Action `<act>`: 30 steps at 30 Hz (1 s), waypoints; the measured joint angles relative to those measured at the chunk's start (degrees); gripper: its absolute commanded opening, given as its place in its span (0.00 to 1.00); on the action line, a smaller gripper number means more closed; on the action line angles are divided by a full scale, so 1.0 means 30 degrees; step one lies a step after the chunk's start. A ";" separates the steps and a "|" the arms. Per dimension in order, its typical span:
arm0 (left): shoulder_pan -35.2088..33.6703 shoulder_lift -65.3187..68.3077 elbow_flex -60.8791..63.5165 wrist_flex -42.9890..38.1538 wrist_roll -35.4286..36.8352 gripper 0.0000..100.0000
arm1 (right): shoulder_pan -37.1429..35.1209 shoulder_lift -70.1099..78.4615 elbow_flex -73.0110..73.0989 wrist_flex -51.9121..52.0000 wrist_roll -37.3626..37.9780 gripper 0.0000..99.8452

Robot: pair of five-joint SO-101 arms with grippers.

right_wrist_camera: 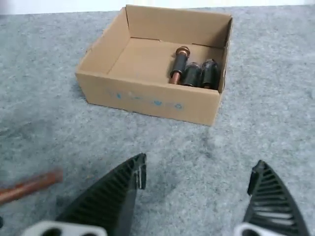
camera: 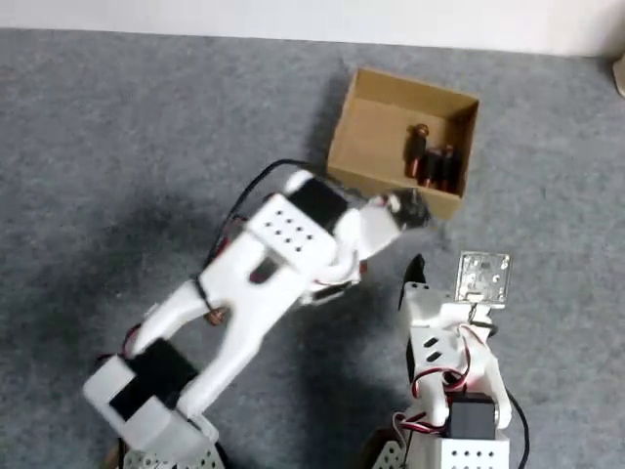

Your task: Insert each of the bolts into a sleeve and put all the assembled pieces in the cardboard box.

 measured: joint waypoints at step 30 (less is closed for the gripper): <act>-1.6498 -0.1436 0.7326 -0.4718 -1.7055 0.01 | 0.0000 0.0000 0.0088 -0.0029 0.0000 0.31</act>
